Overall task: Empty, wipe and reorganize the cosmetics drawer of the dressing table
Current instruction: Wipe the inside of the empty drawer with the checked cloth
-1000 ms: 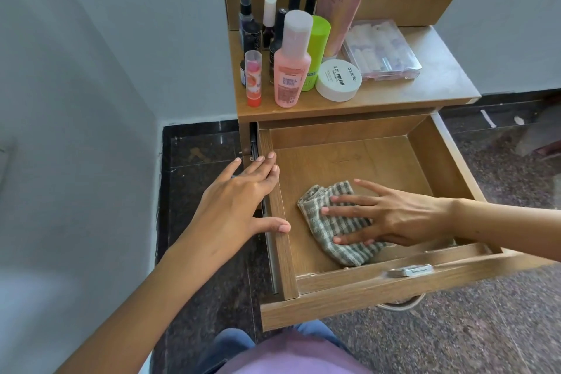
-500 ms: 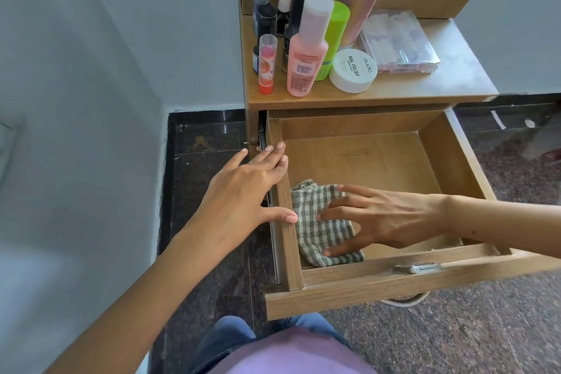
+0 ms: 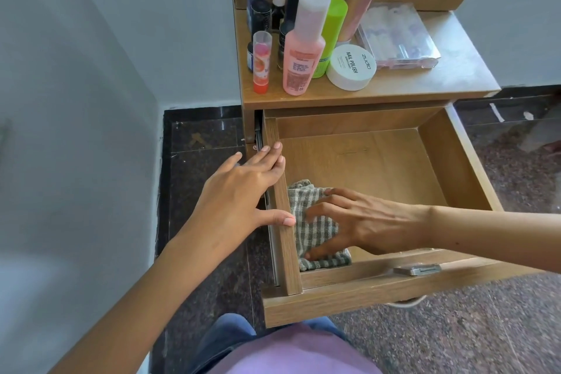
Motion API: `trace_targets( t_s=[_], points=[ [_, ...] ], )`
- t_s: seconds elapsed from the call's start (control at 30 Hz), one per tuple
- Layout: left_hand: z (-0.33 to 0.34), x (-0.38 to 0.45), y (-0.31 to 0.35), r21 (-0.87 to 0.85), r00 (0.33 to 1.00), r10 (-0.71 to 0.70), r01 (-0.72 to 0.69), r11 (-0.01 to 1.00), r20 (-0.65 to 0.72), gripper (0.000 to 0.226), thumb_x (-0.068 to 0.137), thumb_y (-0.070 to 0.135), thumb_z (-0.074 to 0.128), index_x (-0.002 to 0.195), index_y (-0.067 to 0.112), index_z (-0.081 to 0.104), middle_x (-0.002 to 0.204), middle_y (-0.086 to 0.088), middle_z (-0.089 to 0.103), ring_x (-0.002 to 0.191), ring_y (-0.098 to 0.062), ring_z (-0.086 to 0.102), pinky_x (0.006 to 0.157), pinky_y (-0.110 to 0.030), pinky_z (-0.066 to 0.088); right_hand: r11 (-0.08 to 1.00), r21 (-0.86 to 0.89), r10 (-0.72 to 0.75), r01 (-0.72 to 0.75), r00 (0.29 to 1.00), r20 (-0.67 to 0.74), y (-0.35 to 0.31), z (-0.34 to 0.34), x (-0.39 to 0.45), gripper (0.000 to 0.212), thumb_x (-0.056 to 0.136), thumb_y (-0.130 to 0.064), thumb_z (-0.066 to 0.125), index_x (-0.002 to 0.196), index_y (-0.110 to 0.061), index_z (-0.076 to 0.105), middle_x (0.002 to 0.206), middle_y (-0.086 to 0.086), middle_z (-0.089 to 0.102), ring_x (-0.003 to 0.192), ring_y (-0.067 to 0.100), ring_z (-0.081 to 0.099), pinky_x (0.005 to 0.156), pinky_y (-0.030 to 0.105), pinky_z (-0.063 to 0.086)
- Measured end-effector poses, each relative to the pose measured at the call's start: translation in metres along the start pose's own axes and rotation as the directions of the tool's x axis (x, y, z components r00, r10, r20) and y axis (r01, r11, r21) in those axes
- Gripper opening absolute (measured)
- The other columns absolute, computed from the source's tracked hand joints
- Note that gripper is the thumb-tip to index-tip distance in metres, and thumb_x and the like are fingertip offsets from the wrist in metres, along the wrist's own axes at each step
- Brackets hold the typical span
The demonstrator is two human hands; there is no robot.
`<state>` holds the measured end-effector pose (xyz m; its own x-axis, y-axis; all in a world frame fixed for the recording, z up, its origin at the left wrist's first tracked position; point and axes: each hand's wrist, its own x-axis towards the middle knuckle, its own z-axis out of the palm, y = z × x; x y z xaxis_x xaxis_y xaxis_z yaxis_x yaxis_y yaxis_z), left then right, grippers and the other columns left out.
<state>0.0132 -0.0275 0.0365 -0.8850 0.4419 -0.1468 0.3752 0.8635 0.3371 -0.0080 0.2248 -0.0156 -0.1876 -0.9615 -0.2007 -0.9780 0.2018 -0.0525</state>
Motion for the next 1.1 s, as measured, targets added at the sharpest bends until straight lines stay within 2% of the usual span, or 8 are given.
trace_targets(
  t_s=[0.17, 0.27, 0.4, 0.6, 0.77, 0.9, 1.0, 1.1],
  points=[
    [0.001, 0.000, -0.001, -0.015, 1.000, 0.010, -0.010, 1.000, -0.013, 0.096, 0.068, 0.069, 0.049, 0.147, 0.023, 0.017, 0.149, 0.014, -0.006, 0.136, 0.003, -0.003, 0.110, -0.023, -0.002, 0.987, 0.025, 0.159, -0.159, 0.987, 0.021, 0.007, -0.011, -0.034, 0.068, 0.085, -0.001, 0.036, 0.133, -0.047, 0.045, 0.133, 0.008, 0.047, 0.118, 0.020, 0.049, 0.101, 0.038, 0.043],
    [0.000, 0.000, -0.001, 0.002, 1.000, 0.013, -0.013, 1.000, -0.016, 0.096, 0.070, 0.069, 0.049, 0.147, 0.024, 0.015, 0.150, 0.014, -0.006, 0.136, 0.003, -0.004, 0.110, -0.023, -0.002, 0.974, 0.069, 0.213, -0.216, 0.976, 0.047, 0.012, -0.014, -0.050, 0.069, 0.082, 0.001, 0.045, 0.133, -0.047, 0.046, 0.149, 0.011, 0.032, 0.135, 0.024, 0.035, 0.108, 0.037, 0.038],
    [-0.001, -0.001, 0.000, 0.008, 1.000, 0.012, -0.012, 1.000, -0.011, 0.095, 0.071, 0.068, 0.049, 0.147, 0.024, 0.015, 0.152, 0.012, -0.004, 0.139, 0.001, 0.000, 0.111, -0.023, -0.002, 0.975, 0.161, 0.136, -0.150, 0.986, 0.099, 0.012, -0.010, -0.046, 0.068, 0.089, -0.001, 0.050, 0.142, -0.041, 0.036, 0.159, 0.007, 0.008, 0.147, 0.022, 0.005, 0.116, 0.042, 0.023],
    [-0.002, -0.001, 0.000, 0.012, 1.000, 0.015, -0.015, 1.000, -0.014, 0.095, 0.072, 0.068, 0.050, 0.147, 0.024, 0.014, 0.152, 0.013, -0.007, 0.138, 0.003, -0.003, 0.110, -0.022, -0.005, 0.967, 0.253, -0.020, -0.004, 0.996, 0.089, -0.004, -0.007, -0.007, 0.059, 0.094, -0.007, 0.042, 0.144, -0.037, 0.034, 0.159, 0.003, 0.005, 0.147, 0.020, -0.004, 0.120, 0.036, 0.005],
    [-0.002, 0.000, 0.000, -0.004, 1.000, 0.010, -0.010, 1.000, -0.007, 0.096, 0.072, 0.069, 0.050, 0.147, 0.024, 0.012, 0.150, 0.014, -0.009, 0.138, 0.003, -0.005, 0.111, -0.022, -0.005, 0.981, 0.194, -0.036, 0.020, 0.996, 0.080, 0.012, -0.014, -0.022, 0.057, 0.093, -0.008, 0.052, 0.140, -0.037, 0.041, 0.158, 0.002, 0.013, 0.147, 0.019, 0.004, 0.119, 0.038, 0.018],
    [-0.001, 0.001, -0.001, -0.013, 1.000, 0.017, -0.017, 1.000, -0.013, 0.096, 0.071, 0.069, 0.049, 0.147, 0.025, 0.012, 0.147, 0.016, -0.011, 0.132, 0.007, -0.010, 0.107, -0.020, -0.007, 0.952, 0.268, 0.141, -0.145, 0.989, 0.036, 0.015, -0.026, -0.035, 0.046, 0.093, -0.011, 0.053, 0.134, -0.032, 0.052, 0.157, -0.001, 0.018, 0.146, 0.017, 0.009, 0.116, 0.040, 0.026],
    [-0.002, 0.002, -0.001, -0.007, 1.000, 0.015, -0.015, 1.000, -0.023, 0.095, 0.071, 0.070, 0.048, 0.147, 0.027, 0.010, 0.145, 0.017, -0.012, 0.130, 0.007, -0.011, 0.106, -0.019, -0.008, 0.819, 0.431, 0.365, -0.378, 0.924, 0.116, -0.005, -0.027, -0.025, 0.053, 0.099, -0.027, 0.046, 0.148, -0.033, 0.025, 0.159, -0.003, -0.009, 0.146, 0.013, -0.009, 0.118, 0.038, 0.013],
    [-0.002, 0.002, -0.002, -0.005, 0.999, 0.012, -0.012, 1.000, -0.030, 0.094, 0.071, 0.071, 0.046, 0.147, 0.028, 0.011, 0.144, 0.017, -0.013, 0.128, 0.007, -0.012, 0.105, -0.019, -0.007, 0.616, 0.447, 0.580, -0.649, 0.758, 0.300, -0.031, -0.016, 0.002, 0.071, 0.099, -0.044, 0.030, 0.147, -0.025, -0.018, 0.148, 0.003, -0.039, 0.139, 0.020, -0.031, 0.118, 0.039, -0.001]
  ],
)
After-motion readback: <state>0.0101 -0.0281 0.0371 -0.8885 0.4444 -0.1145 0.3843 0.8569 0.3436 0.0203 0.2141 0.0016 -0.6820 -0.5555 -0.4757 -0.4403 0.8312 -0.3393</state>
